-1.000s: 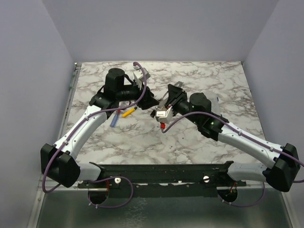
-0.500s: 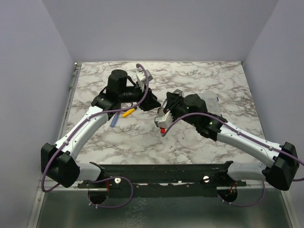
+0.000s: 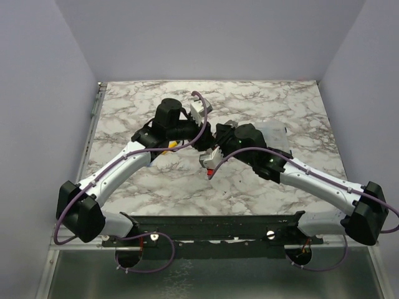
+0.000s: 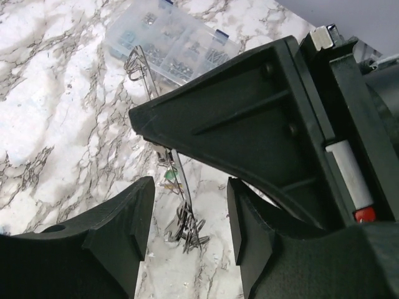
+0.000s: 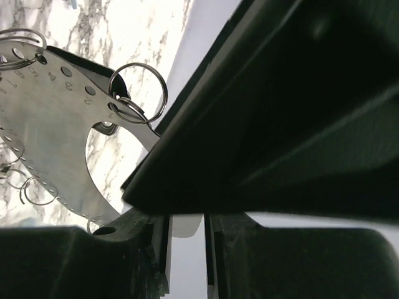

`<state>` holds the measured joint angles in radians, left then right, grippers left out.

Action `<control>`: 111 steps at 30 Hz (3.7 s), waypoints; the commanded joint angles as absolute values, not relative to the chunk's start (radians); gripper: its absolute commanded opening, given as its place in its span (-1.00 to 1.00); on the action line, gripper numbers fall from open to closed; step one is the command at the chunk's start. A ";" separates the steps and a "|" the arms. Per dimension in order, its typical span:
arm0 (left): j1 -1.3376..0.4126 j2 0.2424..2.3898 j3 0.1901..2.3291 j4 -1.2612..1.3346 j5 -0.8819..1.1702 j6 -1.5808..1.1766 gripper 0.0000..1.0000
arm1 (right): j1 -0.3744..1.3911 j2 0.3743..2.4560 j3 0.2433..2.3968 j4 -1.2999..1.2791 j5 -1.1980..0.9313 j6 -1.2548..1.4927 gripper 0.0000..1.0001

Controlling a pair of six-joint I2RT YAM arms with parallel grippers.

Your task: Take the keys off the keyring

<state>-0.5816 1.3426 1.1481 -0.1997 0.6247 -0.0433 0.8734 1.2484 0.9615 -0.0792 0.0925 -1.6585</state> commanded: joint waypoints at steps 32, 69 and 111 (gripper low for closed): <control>-0.463 1.316 1.111 -0.263 0.727 0.112 -1.00 | 0.637 1.303 1.483 -0.863 -0.360 -0.808 0.99; -0.614 1.343 1.280 -0.607 0.884 0.462 -1.00 | 0.551 1.470 1.331 -0.787 -0.919 -0.598 -0.55; -0.157 1.280 1.126 -0.535 1.087 0.453 0.88 | 1.025 1.339 1.186 -0.626 0.345 -1.506 -0.99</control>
<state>-0.1234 1.2327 1.1343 -0.5697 1.0264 0.4961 1.0256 1.3891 1.2877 -0.8848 0.2039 -1.2518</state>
